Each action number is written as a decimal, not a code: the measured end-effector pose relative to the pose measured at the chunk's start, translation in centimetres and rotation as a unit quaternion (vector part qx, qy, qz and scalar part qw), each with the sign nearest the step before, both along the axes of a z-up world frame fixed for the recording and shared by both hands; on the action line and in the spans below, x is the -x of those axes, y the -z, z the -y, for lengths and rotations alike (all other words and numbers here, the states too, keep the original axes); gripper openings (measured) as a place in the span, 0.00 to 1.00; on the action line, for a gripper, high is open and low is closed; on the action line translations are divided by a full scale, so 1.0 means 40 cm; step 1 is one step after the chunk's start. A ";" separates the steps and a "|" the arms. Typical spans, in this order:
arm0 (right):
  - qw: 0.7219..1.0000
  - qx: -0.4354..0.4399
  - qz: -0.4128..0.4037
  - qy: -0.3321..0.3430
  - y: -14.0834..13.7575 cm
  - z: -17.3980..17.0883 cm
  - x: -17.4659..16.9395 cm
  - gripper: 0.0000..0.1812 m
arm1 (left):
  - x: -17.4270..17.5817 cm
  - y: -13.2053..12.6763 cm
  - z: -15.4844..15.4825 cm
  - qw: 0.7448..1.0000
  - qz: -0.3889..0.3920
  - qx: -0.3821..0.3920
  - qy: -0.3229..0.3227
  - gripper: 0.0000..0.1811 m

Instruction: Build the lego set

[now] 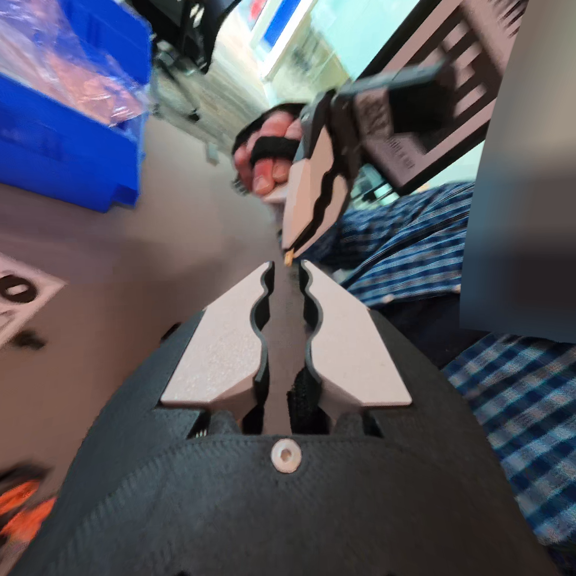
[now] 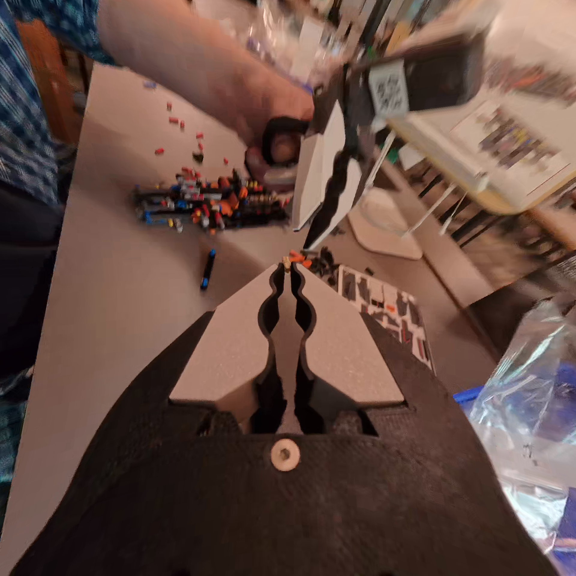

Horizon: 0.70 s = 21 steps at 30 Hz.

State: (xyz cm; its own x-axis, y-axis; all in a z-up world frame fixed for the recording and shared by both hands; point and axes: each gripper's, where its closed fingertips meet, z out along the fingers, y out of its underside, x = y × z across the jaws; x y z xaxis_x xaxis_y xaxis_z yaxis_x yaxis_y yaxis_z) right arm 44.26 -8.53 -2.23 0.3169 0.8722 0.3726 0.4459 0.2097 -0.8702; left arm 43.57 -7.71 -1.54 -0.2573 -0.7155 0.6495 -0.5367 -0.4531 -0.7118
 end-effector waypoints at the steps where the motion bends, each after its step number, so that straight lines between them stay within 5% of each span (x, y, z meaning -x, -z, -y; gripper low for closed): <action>1: 1.000 0.015 0.023 0.003 0.024 -0.008 -0.006 0.01 | 0.012 0.033 -0.012 0.998 -0.028 -0.052 -0.002 0.08; 7: 0.978 0.093 0.184 -0.012 0.171 -0.036 -0.016 0.01 | 0.054 0.207 -0.066 0.954 -0.157 -0.253 0.027 0.08; 11: 0.958 0.117 0.259 -0.026 0.238 -0.052 -0.013 0.01 | 0.042 0.283 -0.088 0.937 -0.186 -0.293 0.051 0.08; 21: 0.925 0.098 0.361 -0.066 0.309 -0.069 -0.009 0.01 | 0.015 0.351 -0.079 0.928 -0.194 -0.306 0.089 0.07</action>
